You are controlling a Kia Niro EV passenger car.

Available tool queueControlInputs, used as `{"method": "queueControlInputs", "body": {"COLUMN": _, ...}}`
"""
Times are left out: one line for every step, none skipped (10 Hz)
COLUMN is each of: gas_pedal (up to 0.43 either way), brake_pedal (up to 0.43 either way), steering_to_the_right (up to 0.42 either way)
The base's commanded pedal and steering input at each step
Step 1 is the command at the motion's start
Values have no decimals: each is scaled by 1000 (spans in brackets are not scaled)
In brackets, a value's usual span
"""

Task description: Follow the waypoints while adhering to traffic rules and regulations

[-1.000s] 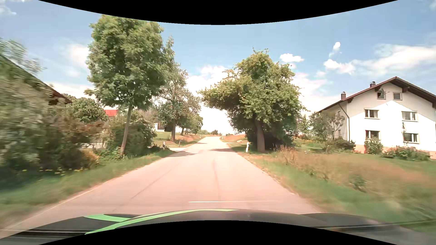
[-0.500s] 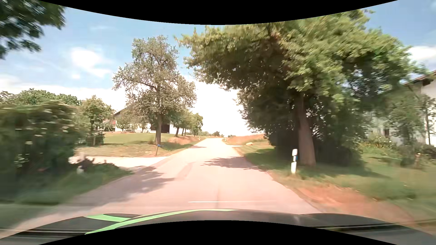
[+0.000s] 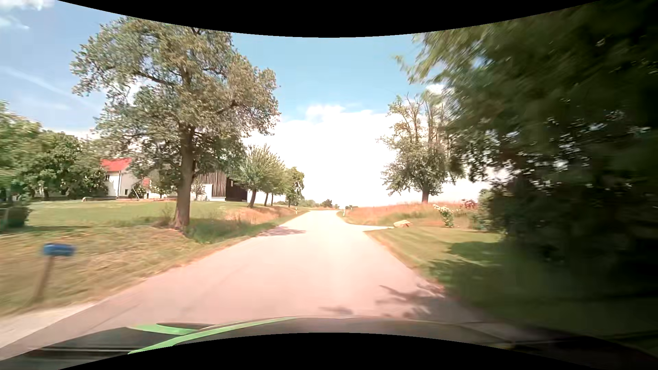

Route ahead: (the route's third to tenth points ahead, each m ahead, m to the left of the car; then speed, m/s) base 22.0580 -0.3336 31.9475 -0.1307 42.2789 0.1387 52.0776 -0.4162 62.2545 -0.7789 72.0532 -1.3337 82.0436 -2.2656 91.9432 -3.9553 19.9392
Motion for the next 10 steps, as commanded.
{"method": "queueControlInputs", "body": {"gas_pedal": 0, "brake_pedal": 0, "steering_to_the_right": -1}}
{"method": "queueControlInputs", "body": {"gas_pedal": 28, "brake_pedal": 0, "steering_to_the_right": -1}}
{"method": "queueControlInputs", "body": {"gas_pedal": 39, "brake_pedal": 0, "steering_to_the_right": -1}}
{"method": "queueControlInputs", "body": {"gas_pedal": 39, "brake_pedal": 0, "steering_to_the_right": -1}}
{"method": "queueControlInputs", "body": {"gas_pedal": 47, "brake_pedal": 0, "steering_to_the_right": -1}}
{"method": "queueControlInputs", "body": {"gas_pedal": 47, "brake_pedal": 0, "steering_to_the_right": 0}}
{"method": "queueControlInputs", "body": {"gas_pedal": 47, "brake_pedal": 0, "steering_to_the_right": 1}}
{"method": "queueControlInputs", "body": {"gas_pedal": 47, "brake_pedal": 0, "steering_to_the_right": 2}}
{"method": "queueControlInputs", "body": {"gas_pedal": 47, "brake_pedal": 0, "steering_to_the_right": 3}}
{"method": "queueControlInputs", "body": {"gas_pedal": 47, "brake_pedal": 0, "steering_to_the_right": 3}}
